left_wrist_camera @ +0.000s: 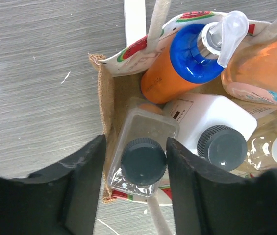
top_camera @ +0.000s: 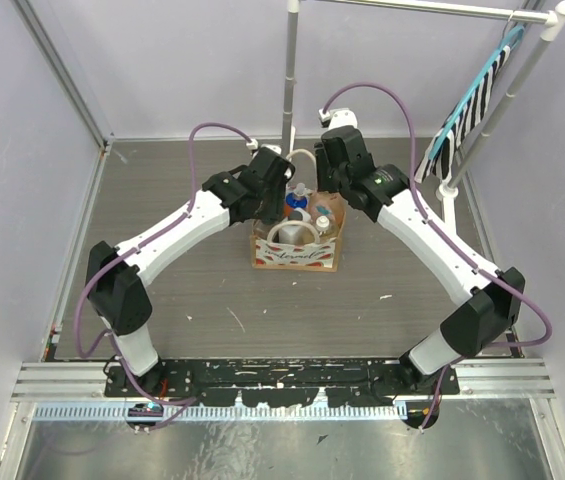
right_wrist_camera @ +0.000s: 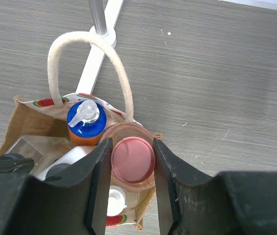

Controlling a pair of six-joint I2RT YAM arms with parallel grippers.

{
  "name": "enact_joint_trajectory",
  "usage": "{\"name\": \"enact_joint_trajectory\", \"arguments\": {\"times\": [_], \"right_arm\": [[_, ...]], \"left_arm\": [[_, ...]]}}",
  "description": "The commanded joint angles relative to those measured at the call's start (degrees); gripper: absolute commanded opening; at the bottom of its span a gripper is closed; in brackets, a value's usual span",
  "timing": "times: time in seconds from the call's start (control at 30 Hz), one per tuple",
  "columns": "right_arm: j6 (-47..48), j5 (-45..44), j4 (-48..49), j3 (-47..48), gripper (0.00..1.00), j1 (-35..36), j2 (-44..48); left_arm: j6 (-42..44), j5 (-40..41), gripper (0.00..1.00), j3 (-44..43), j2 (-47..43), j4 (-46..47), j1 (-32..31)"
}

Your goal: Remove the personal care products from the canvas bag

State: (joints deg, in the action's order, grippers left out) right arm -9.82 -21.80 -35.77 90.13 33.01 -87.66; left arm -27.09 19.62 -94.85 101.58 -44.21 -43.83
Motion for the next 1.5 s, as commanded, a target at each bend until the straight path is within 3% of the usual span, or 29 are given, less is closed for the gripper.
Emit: {"name": "enact_joint_trajectory", "arguments": {"times": [0.0, 0.27, 0.4, 0.43, 0.57, 0.63, 0.8, 0.97, 1.13, 1.33, 1.47], "right_arm": [[3.4, -8.7, 6.6, 5.8, 0.01, -0.2, 7.4], [6.5, -15.8, 4.9, 10.2, 0.01, -0.3, 11.8], [7.0, -17.7, 4.9, 9.9, 0.01, -0.8, 13.3], [7.0, -17.7, 4.9, 9.6, 0.01, -1.1, 13.6], [5.7, -16.0, 5.1, 6.8, 0.01, -2.7, 13.6], [4.7, -15.1, 5.5, 4.6, 0.01, -3.5, 13.9], [2.4, -11.8, 7.5, -2.5, 0.01, -7.3, 14.2], [1.1, -10.3, 9.6, -8.7, 0.01, -9.3, 14.2], [0.2, -10.1, 11.8, -13.7, 0.01, -10.1, 14.4], [-0.6, -9.9, 14.2, -17.4, 0.01, -10.7, 14.2], [-0.8, -9.6, 15.2, -18.6, 0.01, -11.1, 13.8]], "left_arm": [[0.0, -0.6, 0.55, -1.2, -1.4, -0.6, -0.3], [0.1, -1.3, 0.01, -2.0, -0.6, -0.5, -0.4], [0.3, -0.3, 0.0, -3.3, -1.2, -1.9, -0.3], [0.4, 0.0, 0.02, -3.7, -1.3, -2.4, -0.4], [0.4, 0.8, 0.42, -4.5, -1.6, -4.5, -0.4], [0.0, 0.7, 0.49, -4.8, -1.4, -5.5, -0.4], [-0.5, -0.6, 0.52, -4.4, -1.2, -6.0, -0.4], [-1.2, -2.5, 0.34, -3.5, -1.0, -5.9, -0.5], [-1.5, -3.3, 0.33, -3.1, -1.2, -6.4, -0.6], [-2.3, -2.1, 0.69, -3.9, -1.1, -9.7, -0.9], [-2.5, -2.7, 0.73, -3.2, -1.9, -9.4, -1.1]]}}
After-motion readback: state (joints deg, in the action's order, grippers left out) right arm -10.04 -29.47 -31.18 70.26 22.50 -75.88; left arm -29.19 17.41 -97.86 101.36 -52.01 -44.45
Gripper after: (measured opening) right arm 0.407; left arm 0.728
